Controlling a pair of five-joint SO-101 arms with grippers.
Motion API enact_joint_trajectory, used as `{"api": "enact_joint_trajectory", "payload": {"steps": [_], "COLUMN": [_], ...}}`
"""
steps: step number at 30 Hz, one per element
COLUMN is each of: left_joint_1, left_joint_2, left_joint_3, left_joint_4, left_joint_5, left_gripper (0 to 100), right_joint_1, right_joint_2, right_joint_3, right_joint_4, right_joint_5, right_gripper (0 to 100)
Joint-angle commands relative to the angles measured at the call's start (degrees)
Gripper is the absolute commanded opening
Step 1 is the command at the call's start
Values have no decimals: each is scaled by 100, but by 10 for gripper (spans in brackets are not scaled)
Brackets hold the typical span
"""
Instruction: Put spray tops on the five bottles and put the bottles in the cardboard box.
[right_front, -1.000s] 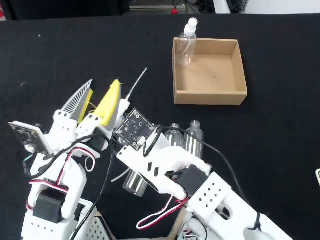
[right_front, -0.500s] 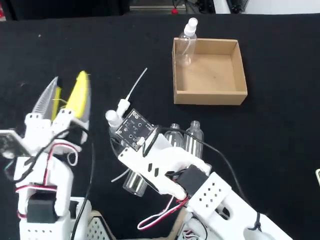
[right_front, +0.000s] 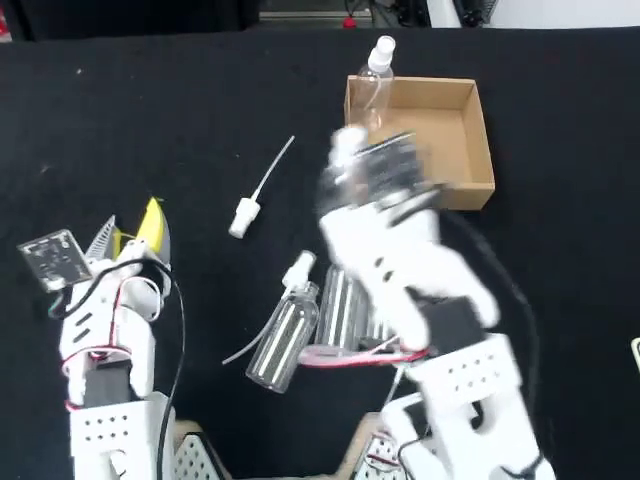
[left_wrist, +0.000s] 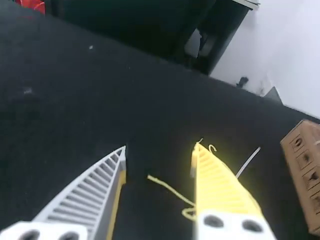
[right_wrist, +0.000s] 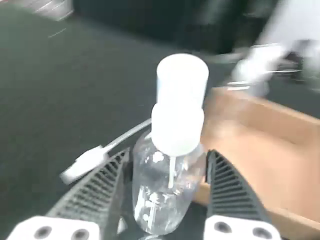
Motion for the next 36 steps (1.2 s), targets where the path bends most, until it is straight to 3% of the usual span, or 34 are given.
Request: {"api": "enact_joint_trajectory", "payload": {"steps": [1,5,23,36], "left_joint_1": [-84,-48,110,110], "left_joint_2": [-62,-62,-44,-18], "left_joint_3": [312,374,435,435], "left_joint_4": [-651,-642,-229,-229], "left_joint_5": [-62,-26,-70,-70], "left_gripper": [202,202,202,202], "right_joint_1": [1802,2470,2497,2497], "right_joint_2": [-207,-13,4866,7037], "right_joint_3": [-848,-1015,-3371,-4251], "right_joint_4": [-149,-853,-2435,-4070], "right_joint_5": [-211,-229,-589,-589], "right_gripper": [173,173,172,172]}}
